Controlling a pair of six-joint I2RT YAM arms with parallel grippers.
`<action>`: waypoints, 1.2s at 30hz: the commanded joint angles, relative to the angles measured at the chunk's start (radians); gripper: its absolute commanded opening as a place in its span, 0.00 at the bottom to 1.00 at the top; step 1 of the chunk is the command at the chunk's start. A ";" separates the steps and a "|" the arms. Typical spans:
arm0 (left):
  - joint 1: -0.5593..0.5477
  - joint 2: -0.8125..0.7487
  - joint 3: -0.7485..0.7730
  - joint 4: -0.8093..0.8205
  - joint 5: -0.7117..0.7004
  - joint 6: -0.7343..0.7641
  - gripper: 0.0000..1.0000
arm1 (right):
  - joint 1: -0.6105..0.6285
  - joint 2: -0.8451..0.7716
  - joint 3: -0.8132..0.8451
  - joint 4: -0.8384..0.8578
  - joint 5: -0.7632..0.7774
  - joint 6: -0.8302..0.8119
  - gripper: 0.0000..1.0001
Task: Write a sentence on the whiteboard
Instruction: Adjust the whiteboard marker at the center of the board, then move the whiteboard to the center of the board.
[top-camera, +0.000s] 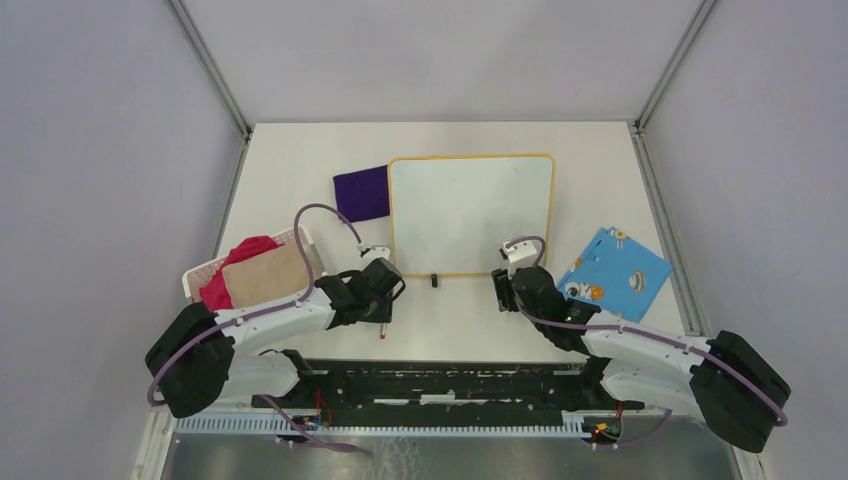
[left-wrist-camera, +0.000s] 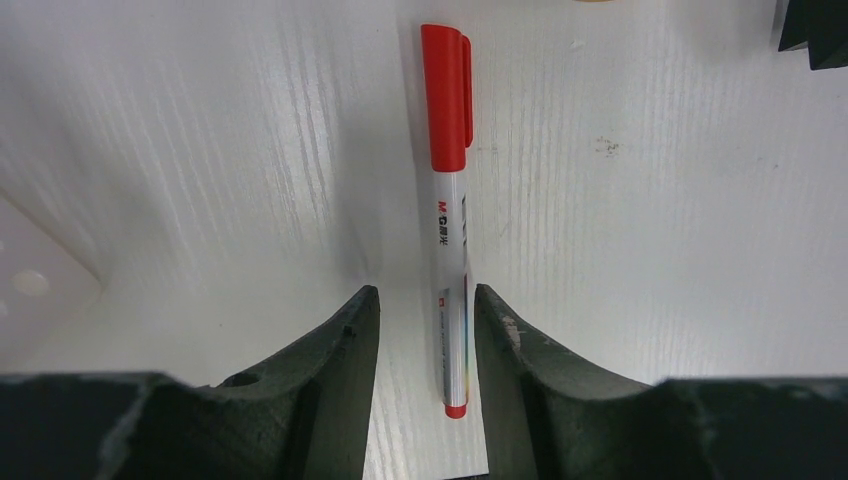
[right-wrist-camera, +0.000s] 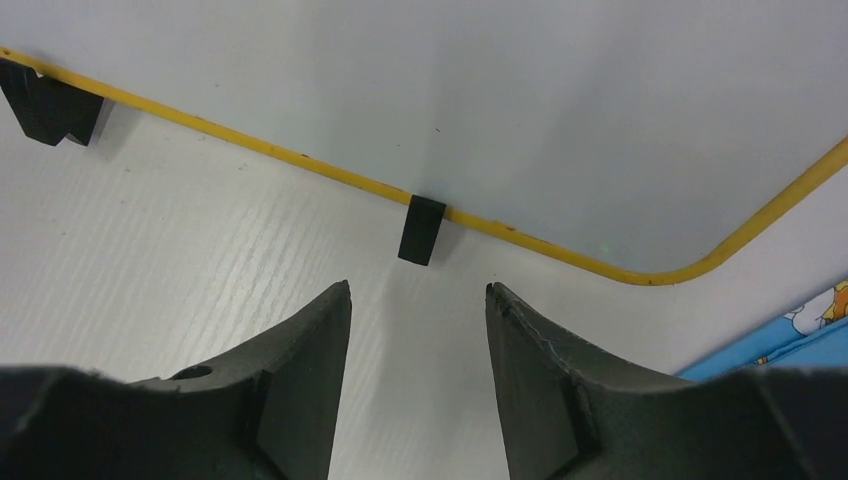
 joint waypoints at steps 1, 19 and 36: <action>-0.004 -0.046 -0.010 0.031 -0.025 -0.049 0.46 | -0.009 0.059 0.057 0.091 0.019 -0.001 0.57; -0.004 -0.090 -0.025 0.023 -0.024 -0.059 0.46 | -0.026 0.226 0.116 0.140 -0.066 -0.032 0.39; -0.005 -0.123 -0.017 0.004 -0.047 -0.066 0.46 | -0.027 0.212 0.130 0.132 -0.100 -0.059 0.33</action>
